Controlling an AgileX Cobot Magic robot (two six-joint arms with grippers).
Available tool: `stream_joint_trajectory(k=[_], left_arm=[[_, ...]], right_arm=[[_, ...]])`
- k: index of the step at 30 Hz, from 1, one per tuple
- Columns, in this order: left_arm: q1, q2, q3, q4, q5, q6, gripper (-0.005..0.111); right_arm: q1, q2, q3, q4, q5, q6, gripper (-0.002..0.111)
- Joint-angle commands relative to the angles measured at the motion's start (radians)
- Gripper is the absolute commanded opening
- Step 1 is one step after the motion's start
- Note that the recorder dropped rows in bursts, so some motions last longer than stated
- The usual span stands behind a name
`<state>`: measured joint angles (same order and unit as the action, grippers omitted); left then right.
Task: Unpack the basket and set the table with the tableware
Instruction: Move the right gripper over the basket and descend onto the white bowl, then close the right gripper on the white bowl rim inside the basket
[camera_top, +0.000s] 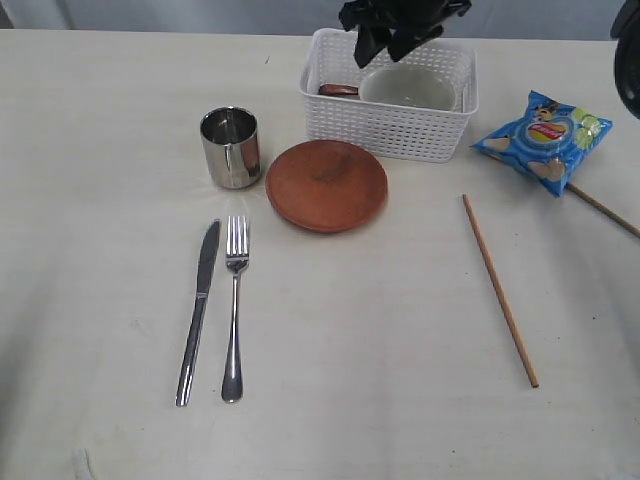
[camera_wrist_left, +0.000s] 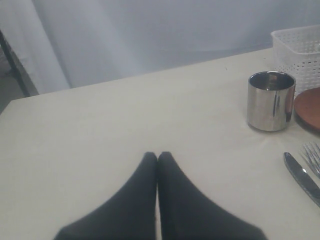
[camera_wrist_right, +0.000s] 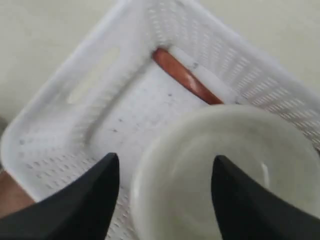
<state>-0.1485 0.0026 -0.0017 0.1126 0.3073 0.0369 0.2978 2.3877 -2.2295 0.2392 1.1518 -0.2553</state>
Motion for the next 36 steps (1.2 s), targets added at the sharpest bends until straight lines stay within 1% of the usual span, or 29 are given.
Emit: stream_joint_trajectory(k=[1,5,8,16,23,25,28,31,36], left_arm=[[0.005,-0.003,0.002,-0.012,-0.008,-0.003,0.0],[0.005,-0.003,0.002,-0.012,-0.008,-0.003,0.0],[0.005,-0.003,0.002,-0.012,-0.008,-0.003,0.0],[0.005,-0.003,0.002,-0.012,-0.008,-0.003,0.0],[0.005,-0.003,0.002,-0.012,-0.008,-0.003,0.0],[0.005,-0.003,0.002,-0.012,-0.008,-0.003,0.0],[0.005,-0.003,0.002,-0.012,-0.008,-0.003,0.0],[0.005,-0.003,0.002,-0.012,-0.008,-0.003,0.0],[0.005,-0.003,0.002,-0.012,-0.008,-0.003,0.0]], right_arm=[[-0.021,-0.005,-0.015,-0.201,0.069,0.144,0.055],[-0.048,0.018,-0.015,-0.193,0.069,0.143,0.055],[-0.048,0.036,-0.015,-0.199,0.069,0.11,0.055],[-0.046,0.082,-0.015,-0.204,0.051,0.098,0.055],[-0.043,0.095,-0.015,-0.15,0.057,0.047,0.055],[-0.04,0.066,-0.026,-0.173,0.057,0.008,0.055],[-0.049,0.048,-0.078,-0.211,0.057,0.007,0.055],[-0.06,0.056,-0.089,-0.26,0.044,0.007,0.055],[-0.065,0.087,-0.089,-0.218,0.06,0.002,0.055]])
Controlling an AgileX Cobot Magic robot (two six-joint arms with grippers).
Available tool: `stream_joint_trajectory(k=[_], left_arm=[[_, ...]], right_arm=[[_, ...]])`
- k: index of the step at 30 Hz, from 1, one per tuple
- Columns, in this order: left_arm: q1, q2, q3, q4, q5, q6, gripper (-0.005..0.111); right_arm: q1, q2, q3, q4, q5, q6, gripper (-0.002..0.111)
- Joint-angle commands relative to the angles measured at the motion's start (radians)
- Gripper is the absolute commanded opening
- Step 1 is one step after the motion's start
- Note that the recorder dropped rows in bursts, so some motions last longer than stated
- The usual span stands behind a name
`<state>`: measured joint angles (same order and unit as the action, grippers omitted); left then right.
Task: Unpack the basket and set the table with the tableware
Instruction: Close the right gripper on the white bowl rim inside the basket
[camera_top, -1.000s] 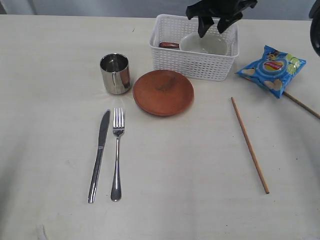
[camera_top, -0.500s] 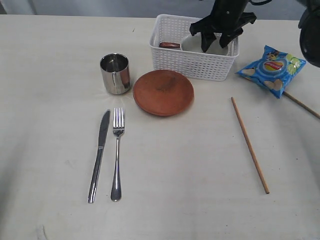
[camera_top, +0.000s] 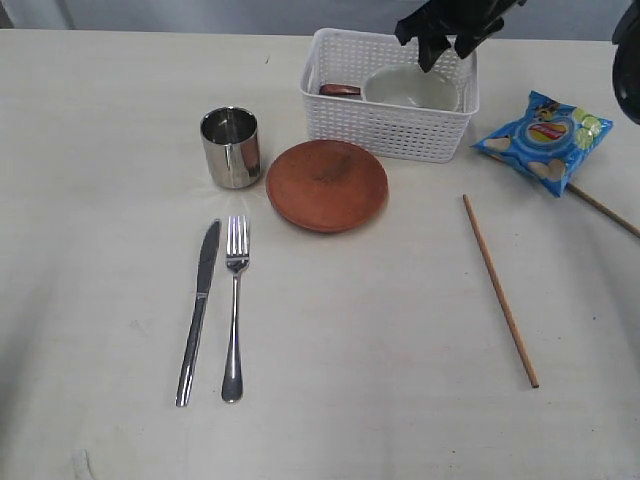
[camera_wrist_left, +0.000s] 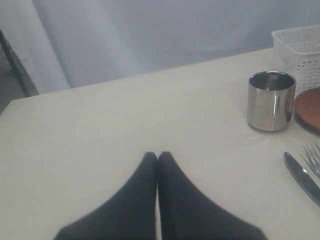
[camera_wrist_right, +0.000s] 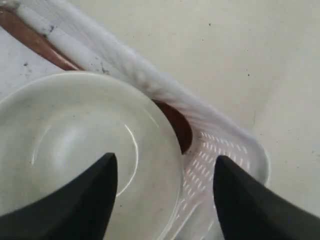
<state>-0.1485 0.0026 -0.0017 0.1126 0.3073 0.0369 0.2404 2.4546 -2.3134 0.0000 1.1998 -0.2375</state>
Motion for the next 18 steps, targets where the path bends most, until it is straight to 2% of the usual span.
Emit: stream_joint_trajectory(k=[1,5,11,18], left_arm=[[0.005,-0.003,0.002,-0.012,-0.008,-0.003,0.0],[0.005,-0.003,0.002,-0.012,-0.008,-0.003,0.0],[0.005,-0.003,0.002,-0.012,-0.008,-0.003,0.0],[0.005,-0.003,0.002,-0.012,-0.008,-0.003,0.0]], right_arm=[[-0.007,0.026,-0.005,0.035,0.014,-0.018,0.055],[-0.007,0.041,-0.005,0.069,0.018,-0.023,0.055],[-0.007,0.057,-0.005,-0.01,0.021,-0.01,0.055],[-0.007,0.051,-0.005,0.015,0.021,-0.016,0.055]])
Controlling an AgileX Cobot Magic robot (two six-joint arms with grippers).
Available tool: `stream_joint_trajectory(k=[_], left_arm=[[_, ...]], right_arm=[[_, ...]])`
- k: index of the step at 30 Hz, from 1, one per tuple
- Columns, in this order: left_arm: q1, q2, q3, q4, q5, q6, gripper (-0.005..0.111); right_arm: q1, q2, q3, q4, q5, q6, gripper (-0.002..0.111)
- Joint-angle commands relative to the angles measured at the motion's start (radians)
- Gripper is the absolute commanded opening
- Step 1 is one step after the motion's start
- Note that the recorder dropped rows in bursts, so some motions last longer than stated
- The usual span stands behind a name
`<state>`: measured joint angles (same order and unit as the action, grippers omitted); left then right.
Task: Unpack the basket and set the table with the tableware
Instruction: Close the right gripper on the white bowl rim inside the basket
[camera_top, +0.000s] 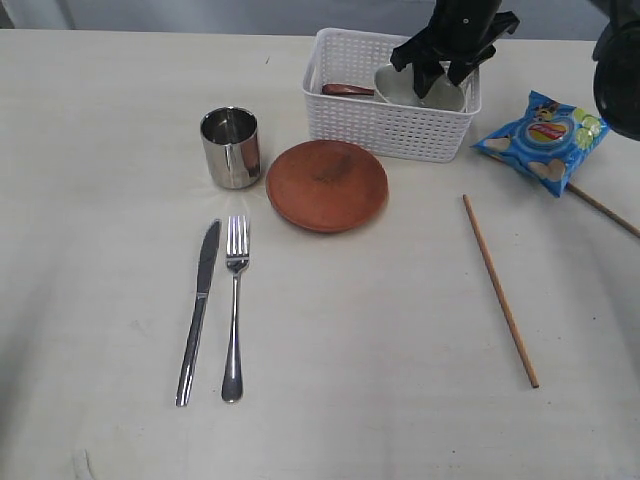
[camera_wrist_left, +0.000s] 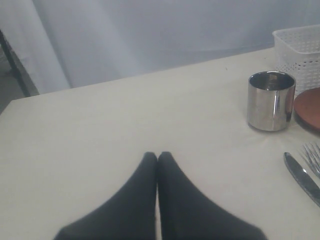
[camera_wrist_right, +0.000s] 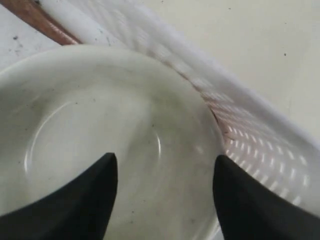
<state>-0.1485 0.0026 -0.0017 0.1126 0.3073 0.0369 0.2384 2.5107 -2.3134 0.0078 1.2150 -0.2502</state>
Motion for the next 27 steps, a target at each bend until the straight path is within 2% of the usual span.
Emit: stream_joint_trajectory(k=[1,19,27], left_arm=[[0.005,-0.003,0.002,-0.012,-0.008,-0.003,0.0],[0.005,-0.003,0.002,-0.012,-0.008,-0.003,0.0],[0.005,-0.003,0.002,-0.012,-0.008,-0.003,0.0]], right_arm=[[-0.003,-0.005,-0.005,0.009,0.003,-0.006,0.055],[-0.003,0.014,-0.023,-0.027,0.006,0.003,0.055],[-0.003,0.04,-0.023,0.061,0.006,-0.001,0.054]])
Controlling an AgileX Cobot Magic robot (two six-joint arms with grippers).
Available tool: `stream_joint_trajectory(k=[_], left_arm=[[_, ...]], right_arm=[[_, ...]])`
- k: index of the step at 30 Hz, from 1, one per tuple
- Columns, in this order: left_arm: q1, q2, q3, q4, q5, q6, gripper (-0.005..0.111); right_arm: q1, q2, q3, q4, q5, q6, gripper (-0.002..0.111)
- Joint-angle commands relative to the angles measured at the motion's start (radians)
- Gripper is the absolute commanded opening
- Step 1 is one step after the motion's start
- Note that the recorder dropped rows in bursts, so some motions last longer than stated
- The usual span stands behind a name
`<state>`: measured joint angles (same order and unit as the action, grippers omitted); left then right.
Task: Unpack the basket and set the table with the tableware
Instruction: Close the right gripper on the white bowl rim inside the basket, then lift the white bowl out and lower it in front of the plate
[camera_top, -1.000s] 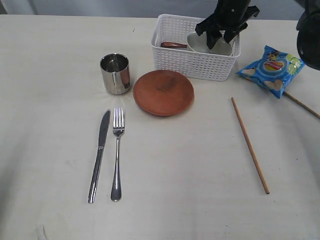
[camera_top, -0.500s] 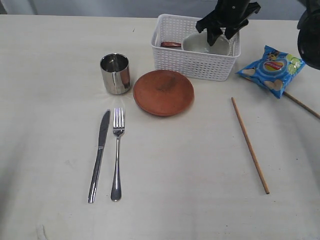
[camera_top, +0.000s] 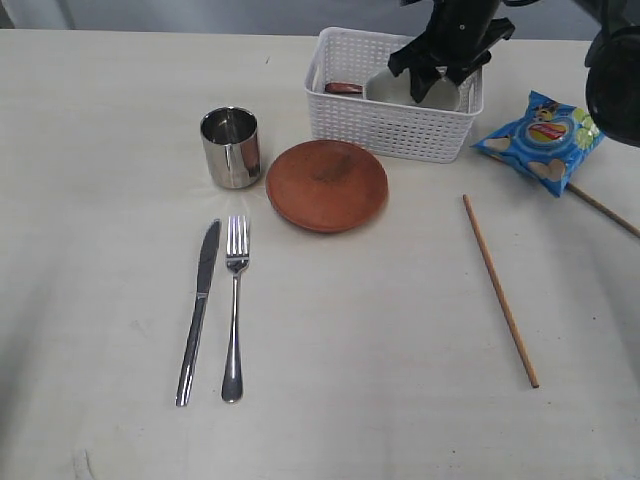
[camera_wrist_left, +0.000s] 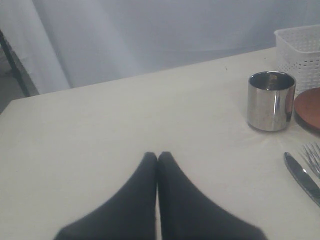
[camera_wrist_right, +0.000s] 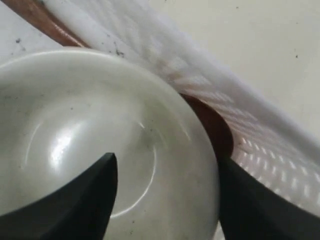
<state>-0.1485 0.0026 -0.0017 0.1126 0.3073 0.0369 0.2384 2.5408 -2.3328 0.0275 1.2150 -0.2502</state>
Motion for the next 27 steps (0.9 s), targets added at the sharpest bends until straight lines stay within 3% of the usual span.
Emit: stream_joint_trajectory(k=[1,3,5,10,27], left_arm=[[0.005,-0.003,0.002,-0.012,-0.008,-0.003,0.0],[0.005,-0.003,0.002,-0.012,-0.008,-0.003,0.0],[0.005,-0.003,0.002,-0.012,-0.008,-0.003,0.0],[0.005,-0.003,0.002,-0.012,-0.008,-0.003,0.0],[0.005,-0.003,0.002,-0.012,-0.008,-0.003,0.0]], right_arm=[[-0.003,0.01,-0.004,0.043,0.006,-0.001,0.054],[-0.003,0.012,-0.004,0.058,0.006,-0.005,0.053],[-0.003,0.012,-0.004,0.061,0.006,-0.005,0.045],[-0.003,0.012,-0.004,0.061,0.006,-0.005,0.0],[-0.006,-0.14,-0.004,0.061,0.006,0.034,-0.001]])
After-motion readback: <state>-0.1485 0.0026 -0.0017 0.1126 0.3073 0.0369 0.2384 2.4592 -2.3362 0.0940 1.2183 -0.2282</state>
